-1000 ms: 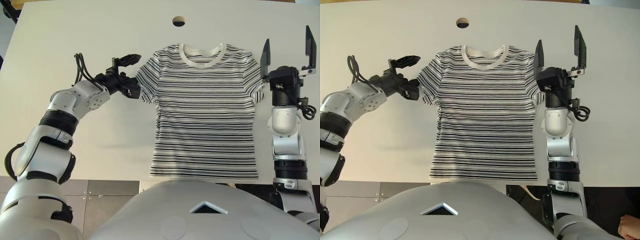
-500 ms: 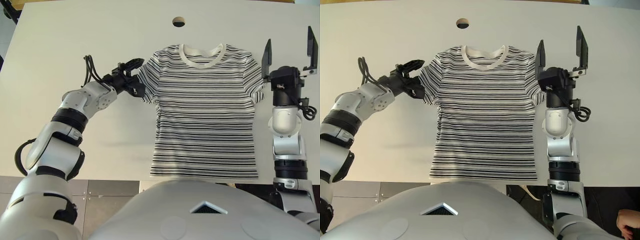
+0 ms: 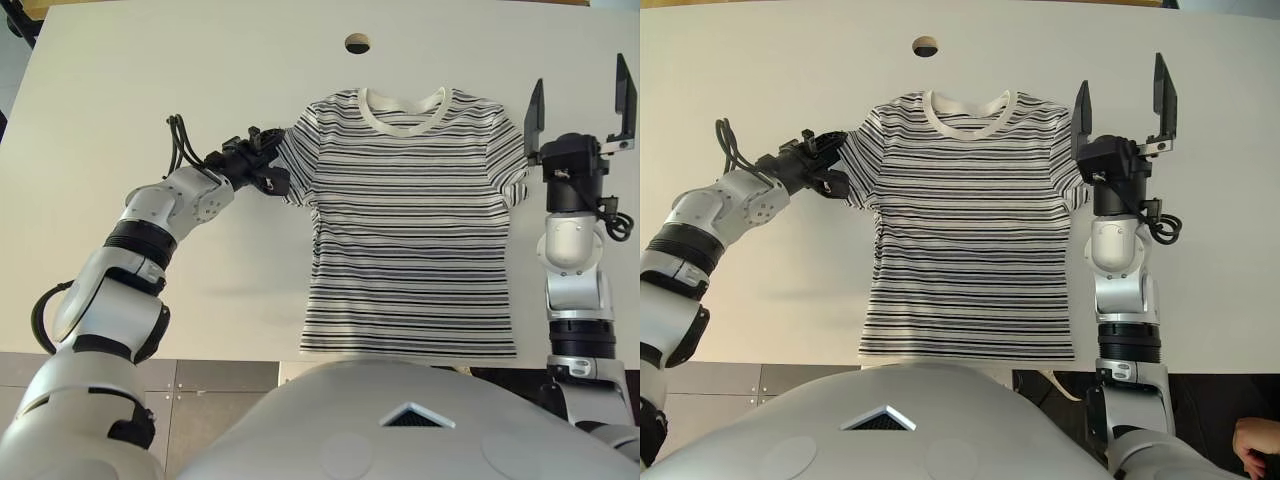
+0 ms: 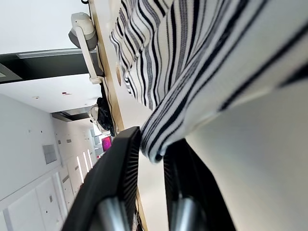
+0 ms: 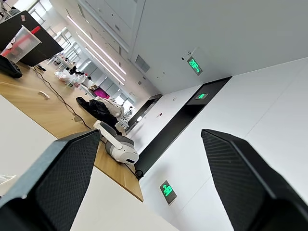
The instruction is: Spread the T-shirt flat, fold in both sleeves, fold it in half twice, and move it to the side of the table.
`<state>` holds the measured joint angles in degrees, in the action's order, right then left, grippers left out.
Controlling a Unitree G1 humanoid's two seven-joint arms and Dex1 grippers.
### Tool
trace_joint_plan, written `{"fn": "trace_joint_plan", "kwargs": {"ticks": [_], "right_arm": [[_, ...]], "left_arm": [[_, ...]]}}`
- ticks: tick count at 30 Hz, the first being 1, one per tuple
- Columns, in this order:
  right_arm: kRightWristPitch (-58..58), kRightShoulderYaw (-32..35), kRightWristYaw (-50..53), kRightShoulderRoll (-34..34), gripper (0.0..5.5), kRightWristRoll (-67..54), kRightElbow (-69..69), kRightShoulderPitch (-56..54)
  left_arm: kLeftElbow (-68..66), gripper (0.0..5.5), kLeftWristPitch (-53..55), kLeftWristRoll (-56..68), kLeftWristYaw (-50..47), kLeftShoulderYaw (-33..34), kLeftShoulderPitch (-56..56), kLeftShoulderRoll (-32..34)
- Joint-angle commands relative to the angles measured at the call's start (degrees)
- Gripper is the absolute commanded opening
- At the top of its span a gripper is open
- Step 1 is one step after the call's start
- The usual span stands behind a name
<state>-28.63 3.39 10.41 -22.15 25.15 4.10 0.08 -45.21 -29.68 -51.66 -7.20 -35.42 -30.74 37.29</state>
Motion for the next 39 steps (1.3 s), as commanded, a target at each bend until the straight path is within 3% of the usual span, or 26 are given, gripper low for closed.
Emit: {"fn": "trace_joint_plan", "kwargs": {"ticks": [1, 16, 27, 32, 39], "right_arm": [[-0.3, 0.4, -0.1, -0.4, 3.87, -0.5, 0.1, -0.1], [-0.4, 0.3, -0.3, -0.4, 3.87, -0.9, 1.2, -0.4], [-0.5, -0.4, 0.5, 0.4, 3.87, -0.6, 2.0, -0.6], [-0.4, -0.3, 0.6, 0.2, 3.87, -0.4, 2.7, -0.9], [0.4, 2.9, 1.4, -3.0, 3.87, 0.9, 2.7, -0.3]], "left_arm": [[1.2, 0.16, 0.5, 0.7, -1.0, 0.5, 3.0, -1.1], [10.8, 0.13, 3.4, 3.1, -6.9, 5.4, 5.0, -5.4], [8.2, 0.13, 2.1, -1.1, -6.6, 0.4, 1.1, -11.1], [4.5, 0.88, 2.2, -0.5, -6.9, -0.9, -1.0, -15.8], [3.7, 1.88, 2.5, 1.1, -7.4, 0.5, -0.5, -15.6]]}}
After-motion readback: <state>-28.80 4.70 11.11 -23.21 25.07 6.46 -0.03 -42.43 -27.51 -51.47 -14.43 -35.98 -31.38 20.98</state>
